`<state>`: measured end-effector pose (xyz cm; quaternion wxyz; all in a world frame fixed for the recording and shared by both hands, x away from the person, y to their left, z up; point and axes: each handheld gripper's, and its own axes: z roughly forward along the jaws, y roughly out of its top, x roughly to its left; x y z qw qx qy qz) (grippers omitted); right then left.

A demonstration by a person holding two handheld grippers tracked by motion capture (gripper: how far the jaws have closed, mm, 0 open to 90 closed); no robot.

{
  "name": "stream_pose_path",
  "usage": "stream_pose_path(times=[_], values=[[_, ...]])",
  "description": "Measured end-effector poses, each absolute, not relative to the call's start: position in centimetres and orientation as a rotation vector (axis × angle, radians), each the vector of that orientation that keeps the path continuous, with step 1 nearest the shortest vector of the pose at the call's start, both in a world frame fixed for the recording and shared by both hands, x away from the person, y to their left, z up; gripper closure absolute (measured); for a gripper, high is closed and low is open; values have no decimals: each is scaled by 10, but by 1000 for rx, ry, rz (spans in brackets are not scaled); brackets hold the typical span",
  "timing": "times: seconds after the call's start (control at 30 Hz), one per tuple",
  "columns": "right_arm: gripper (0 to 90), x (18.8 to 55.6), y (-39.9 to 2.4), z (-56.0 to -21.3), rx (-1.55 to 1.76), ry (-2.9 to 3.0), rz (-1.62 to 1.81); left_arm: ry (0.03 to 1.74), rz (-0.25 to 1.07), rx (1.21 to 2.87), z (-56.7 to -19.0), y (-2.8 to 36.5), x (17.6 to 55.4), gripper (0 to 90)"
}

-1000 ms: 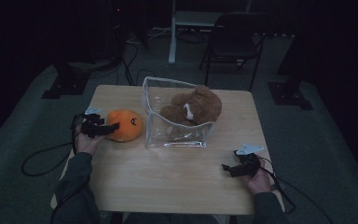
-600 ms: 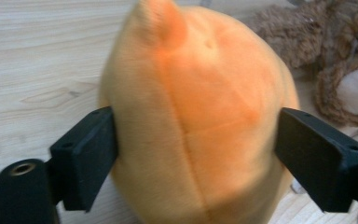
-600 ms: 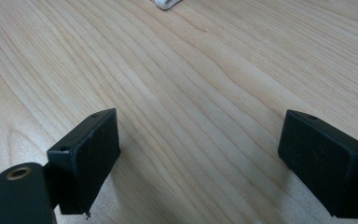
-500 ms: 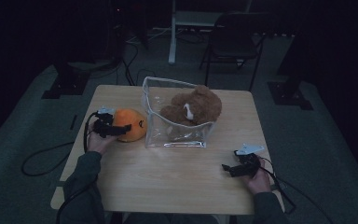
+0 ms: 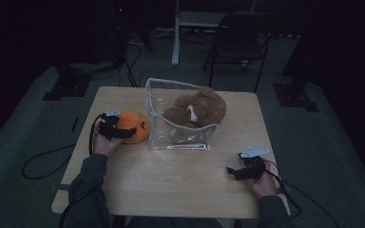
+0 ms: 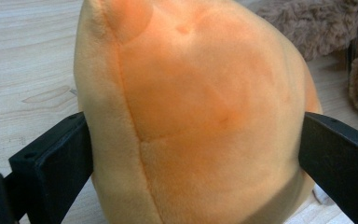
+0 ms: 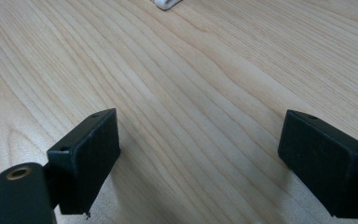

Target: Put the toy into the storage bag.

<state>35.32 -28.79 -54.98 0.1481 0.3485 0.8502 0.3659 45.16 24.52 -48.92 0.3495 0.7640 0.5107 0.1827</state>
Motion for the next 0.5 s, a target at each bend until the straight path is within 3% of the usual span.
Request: stream_pose_path(times=[0.27,0.5], values=[[120,354,-288,-550,1000,2446,1051,1327,495,2026,-489,236,450,24],[120,354,-287,-550,999,2446,1052,1306,549,2080,-483,229,446,146]])
